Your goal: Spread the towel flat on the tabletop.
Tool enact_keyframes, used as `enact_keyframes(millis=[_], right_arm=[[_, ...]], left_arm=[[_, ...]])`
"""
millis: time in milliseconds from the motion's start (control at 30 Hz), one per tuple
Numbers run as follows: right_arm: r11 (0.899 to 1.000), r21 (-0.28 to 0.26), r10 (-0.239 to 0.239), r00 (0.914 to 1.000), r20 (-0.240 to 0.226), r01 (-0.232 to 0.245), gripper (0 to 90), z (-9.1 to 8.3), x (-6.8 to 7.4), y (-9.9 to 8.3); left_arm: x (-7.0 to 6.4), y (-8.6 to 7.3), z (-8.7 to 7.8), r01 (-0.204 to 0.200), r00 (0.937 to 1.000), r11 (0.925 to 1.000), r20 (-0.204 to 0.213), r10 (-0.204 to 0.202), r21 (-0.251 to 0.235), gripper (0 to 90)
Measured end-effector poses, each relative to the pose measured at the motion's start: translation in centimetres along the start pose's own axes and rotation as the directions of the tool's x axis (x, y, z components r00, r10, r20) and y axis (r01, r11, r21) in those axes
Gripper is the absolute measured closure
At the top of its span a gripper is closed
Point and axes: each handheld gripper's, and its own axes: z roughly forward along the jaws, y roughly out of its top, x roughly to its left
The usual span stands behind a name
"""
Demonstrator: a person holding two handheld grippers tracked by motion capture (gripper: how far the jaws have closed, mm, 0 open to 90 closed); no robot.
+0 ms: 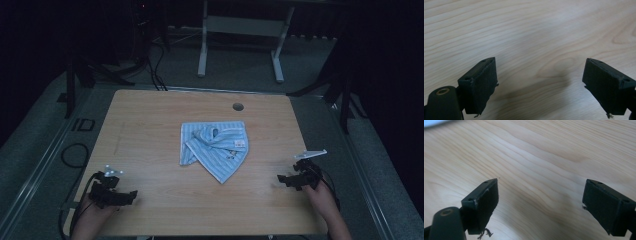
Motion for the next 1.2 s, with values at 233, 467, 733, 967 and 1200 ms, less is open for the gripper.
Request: enact_keyframes(millis=[233,467,733,967,1200], right_arm=[[0.988,0.121,-0.093,0.9955,-0.018,0.094,14.2,0.7,0.5,1.7],[0.99,0.102,-0.095,0.9954,0.005,0.094,13.9,1.0,0.4,1.8],[0.989,0.114,-0.091,0.9958,-0.005,0.091,13.9,1.6,0.5,1.7],[0.991,0.106,-0.082,0.9964,-0.021,0.084,14.0,1.7,0.6,1.4],[0.991,0.107,-0.082,0.996,-0.036,0.085,13.9,2.0,0.7,1.0]], left_arm=[[-2.4,2.4,0.8,-0.093,0.9947,0.9944,0.048,0.091,0.05,14.1],[-6.1,5.2,1.7,-0.198,0.9729,0.9786,0.133,0.19,0.055,14.2],[-11.0,9.0,2.6,-0.338,0.9222,0.9396,0.219,0.319,0.055,14.2],[-13.7,11.6,3.5,-0.391,0.8921,0.9194,0.262,0.368,0.039,14.6],[-16.6,13.5,4.9,-0.449,0.8312,0.8932,0.353,0.429,-0.029,16.3]])
